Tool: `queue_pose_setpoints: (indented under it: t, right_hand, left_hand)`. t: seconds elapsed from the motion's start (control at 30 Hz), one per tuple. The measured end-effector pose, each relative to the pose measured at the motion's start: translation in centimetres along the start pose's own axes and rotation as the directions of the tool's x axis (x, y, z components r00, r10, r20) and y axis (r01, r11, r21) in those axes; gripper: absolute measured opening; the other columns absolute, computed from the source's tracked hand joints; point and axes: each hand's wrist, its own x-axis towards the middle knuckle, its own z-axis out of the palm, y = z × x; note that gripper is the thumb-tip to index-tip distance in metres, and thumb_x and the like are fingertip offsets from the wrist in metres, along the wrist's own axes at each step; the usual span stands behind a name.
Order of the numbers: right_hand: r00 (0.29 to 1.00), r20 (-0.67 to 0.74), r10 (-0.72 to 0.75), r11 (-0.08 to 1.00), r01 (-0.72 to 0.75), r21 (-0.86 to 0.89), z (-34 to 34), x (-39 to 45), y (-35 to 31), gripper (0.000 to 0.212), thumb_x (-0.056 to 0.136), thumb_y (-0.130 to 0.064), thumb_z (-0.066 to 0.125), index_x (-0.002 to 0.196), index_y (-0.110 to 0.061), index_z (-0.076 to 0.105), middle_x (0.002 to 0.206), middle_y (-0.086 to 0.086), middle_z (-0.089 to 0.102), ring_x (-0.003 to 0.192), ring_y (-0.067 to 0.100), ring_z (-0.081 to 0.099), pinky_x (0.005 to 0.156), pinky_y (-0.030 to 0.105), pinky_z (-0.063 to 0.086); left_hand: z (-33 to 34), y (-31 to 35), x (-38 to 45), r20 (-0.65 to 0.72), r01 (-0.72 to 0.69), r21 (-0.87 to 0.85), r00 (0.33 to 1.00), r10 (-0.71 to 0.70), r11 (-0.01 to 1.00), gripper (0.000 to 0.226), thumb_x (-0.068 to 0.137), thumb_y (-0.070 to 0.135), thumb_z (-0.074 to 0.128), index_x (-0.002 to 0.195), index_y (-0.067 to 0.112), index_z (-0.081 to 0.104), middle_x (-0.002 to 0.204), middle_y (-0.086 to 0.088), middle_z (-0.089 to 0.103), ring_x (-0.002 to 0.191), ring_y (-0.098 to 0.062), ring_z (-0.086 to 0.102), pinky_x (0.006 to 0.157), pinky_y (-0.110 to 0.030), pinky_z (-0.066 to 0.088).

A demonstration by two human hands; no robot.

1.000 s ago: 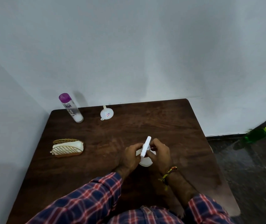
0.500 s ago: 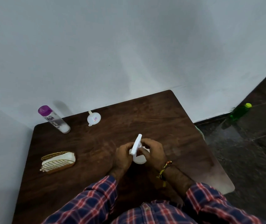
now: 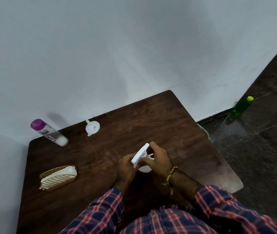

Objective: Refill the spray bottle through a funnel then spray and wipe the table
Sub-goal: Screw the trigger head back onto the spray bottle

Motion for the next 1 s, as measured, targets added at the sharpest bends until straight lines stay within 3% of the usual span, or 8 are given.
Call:
queue_pose_setpoints:
  t: [0.13,0.33,0.43,0.6,0.77,0.87,0.93,1.0]
  right_hand:
    - [0.992,0.115,-0.049,0.999,0.049,0.009,0.4,-0.3,0.3,0.042,0.077,-0.037,0.069,0.113,-0.017,0.064,0.104,-0.006,0.067,0.097,0.01,0.062,0.087,0.039,0.051]
    - [0.996,0.071,0.057,0.997,-0.061,0.057,-0.3,-0.2,-0.4,0.045,0.065,-0.043,0.081,0.098,-0.023,0.059,0.092,-0.011,0.067,0.086,0.005,0.063,0.074,0.026,0.053]
    - [0.986,0.161,0.038,0.994,-0.053,0.092,0.0,-0.4,0.1,0.05,0.074,-0.035,0.076,0.119,-0.021,0.063,0.116,-0.009,0.066,0.105,0.008,0.061,0.092,0.032,0.051]
    - [0.991,0.083,0.108,0.988,-0.116,0.098,-0.6,-0.2,-0.2,0.041,0.063,-0.039,0.084,0.094,-0.022,0.063,0.089,-0.008,0.068,0.084,0.008,0.064,0.075,0.035,0.055]
    - [0.965,0.253,0.068,0.989,-0.099,0.112,-0.8,-0.5,0.1,0.055,0.07,-0.031,0.08,0.121,-0.031,0.061,0.118,-0.009,0.067,0.11,0.009,0.061,0.095,0.038,0.051]
    - [0.97,0.226,0.087,0.988,-0.112,0.102,-1.2,-0.6,0.2,0.037,0.068,-0.034,0.082,0.1,-0.024,0.067,0.098,-0.006,0.071,0.094,0.01,0.066,0.085,0.041,0.055]
    - [0.982,0.161,0.096,0.992,-0.108,0.067,-1.1,-0.9,-0.2,0.044,0.06,-0.041,0.088,0.088,-0.028,0.057,0.086,-0.009,0.066,0.081,0.008,0.062,0.073,0.035,0.054]
    - [0.979,0.185,0.083,0.994,-0.094,0.048,-1.0,-1.1,-0.4,0.048,0.062,-0.038,0.088,0.097,-0.029,0.056,0.094,-0.01,0.066,0.087,0.008,0.061,0.076,0.032,0.053]
  left_hand:
    - [0.3,-0.7,-0.3,-0.03,0.076,-0.023,0.997,-0.076,0.997,0.039,0.075,0.014,0.081,0.112,0.01,0.069,0.099,0.003,0.068,0.08,0.0,0.061,0.065,-0.007,0.049]
    - [0.7,-1.2,-0.5,0.044,0.197,-0.061,0.98,-0.194,0.979,0.057,0.079,0.017,0.078,0.13,0.011,0.054,0.125,-0.001,0.062,0.112,-0.015,0.059,0.09,-0.021,0.045]
    - [0.9,-1.4,-0.8,0.016,0.187,-0.072,0.982,-0.187,0.98,0.058,0.079,0.018,0.078,0.13,0.01,0.054,0.128,-0.005,0.062,0.118,-0.022,0.058,0.095,-0.028,0.047]
    - [1.4,-1.4,-1.2,0.052,0.175,0.01,0.983,-0.176,0.984,0.055,0.08,0.03,0.077,0.129,0.015,0.056,0.119,0.005,0.062,0.105,-0.007,0.057,0.073,-0.001,0.04]
    - [2.2,-1.7,-2.3,-0.005,0.153,0.041,0.988,-0.153,0.987,0.052,0.081,0.034,0.075,0.127,0.018,0.057,0.117,0.009,0.061,0.109,-0.007,0.057,0.08,-0.007,0.04]
    - [2.1,-2.3,-2.7,0.049,0.132,0.009,0.99,-0.132,0.991,0.055,0.08,0.032,0.076,0.129,0.017,0.056,0.114,0.012,0.06,0.105,-0.003,0.056,0.071,0.004,0.039]
    - [2.0,-2.5,-2.8,0.069,0.113,0.036,0.991,-0.115,0.993,0.052,0.081,0.029,0.075,0.128,0.018,0.057,0.113,0.012,0.06,0.1,0.001,0.055,0.072,0.006,0.038]
    - [1.9,-2.8,-2.7,0.059,0.11,0.024,0.992,-0.112,0.994,0.051,0.081,0.027,0.076,0.128,0.018,0.057,0.113,0.012,0.061,0.101,0.0,0.057,0.073,0.005,0.038]
